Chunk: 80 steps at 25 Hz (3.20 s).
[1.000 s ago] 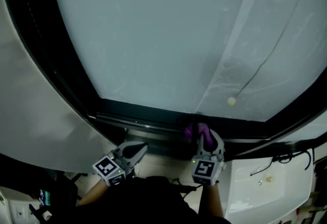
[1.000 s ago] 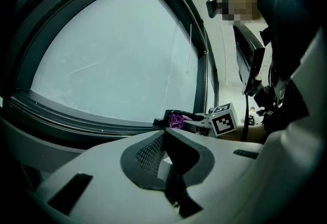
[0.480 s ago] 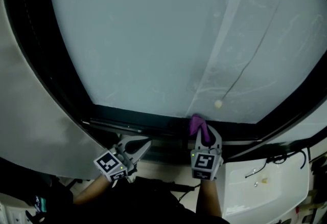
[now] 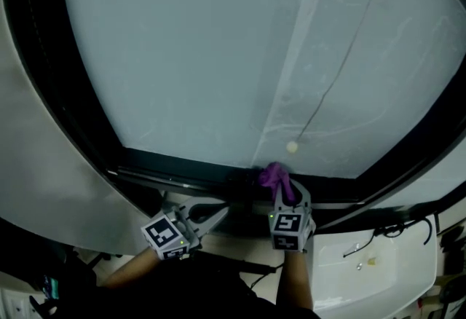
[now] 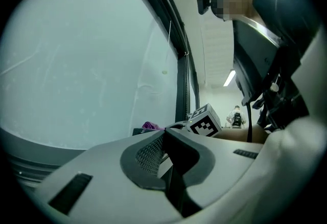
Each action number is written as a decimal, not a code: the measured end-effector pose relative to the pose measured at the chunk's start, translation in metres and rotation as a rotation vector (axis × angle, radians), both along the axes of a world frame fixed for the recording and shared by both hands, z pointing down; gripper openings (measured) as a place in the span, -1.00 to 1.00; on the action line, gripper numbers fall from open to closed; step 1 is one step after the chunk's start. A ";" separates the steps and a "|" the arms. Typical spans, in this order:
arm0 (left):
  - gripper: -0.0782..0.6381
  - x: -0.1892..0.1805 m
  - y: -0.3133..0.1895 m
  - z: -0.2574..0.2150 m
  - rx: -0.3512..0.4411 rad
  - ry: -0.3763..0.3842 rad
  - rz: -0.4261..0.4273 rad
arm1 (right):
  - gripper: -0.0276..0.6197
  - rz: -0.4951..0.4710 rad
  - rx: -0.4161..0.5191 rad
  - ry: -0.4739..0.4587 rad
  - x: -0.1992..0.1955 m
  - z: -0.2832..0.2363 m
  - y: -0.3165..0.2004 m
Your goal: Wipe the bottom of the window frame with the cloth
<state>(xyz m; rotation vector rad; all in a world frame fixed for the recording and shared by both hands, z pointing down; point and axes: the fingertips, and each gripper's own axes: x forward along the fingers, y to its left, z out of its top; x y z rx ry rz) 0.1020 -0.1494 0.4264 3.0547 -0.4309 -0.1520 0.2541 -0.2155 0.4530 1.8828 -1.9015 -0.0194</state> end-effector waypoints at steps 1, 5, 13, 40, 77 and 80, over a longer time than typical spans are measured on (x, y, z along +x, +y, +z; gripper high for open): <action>-0.78 0.002 0.001 0.001 -0.001 -0.004 -0.006 | -0.71 0.000 -0.009 0.013 0.002 0.003 -0.001; -0.78 0.009 0.006 -0.004 0.011 0.008 -0.019 | -0.71 0.002 -0.032 0.030 0.013 0.009 0.000; -0.78 0.030 0.022 -0.002 0.004 0.008 -0.025 | -0.71 0.021 -0.029 0.073 0.060 0.011 0.007; -0.78 0.110 0.060 -0.007 0.075 0.070 0.044 | -0.71 0.152 -0.042 0.121 0.175 0.014 0.031; -0.78 0.132 0.068 0.004 0.042 0.024 0.105 | -0.71 0.378 -0.008 0.146 0.252 0.014 0.056; -0.78 0.129 0.069 0.005 0.036 0.017 0.097 | -0.71 0.409 0.013 0.125 0.256 0.014 0.061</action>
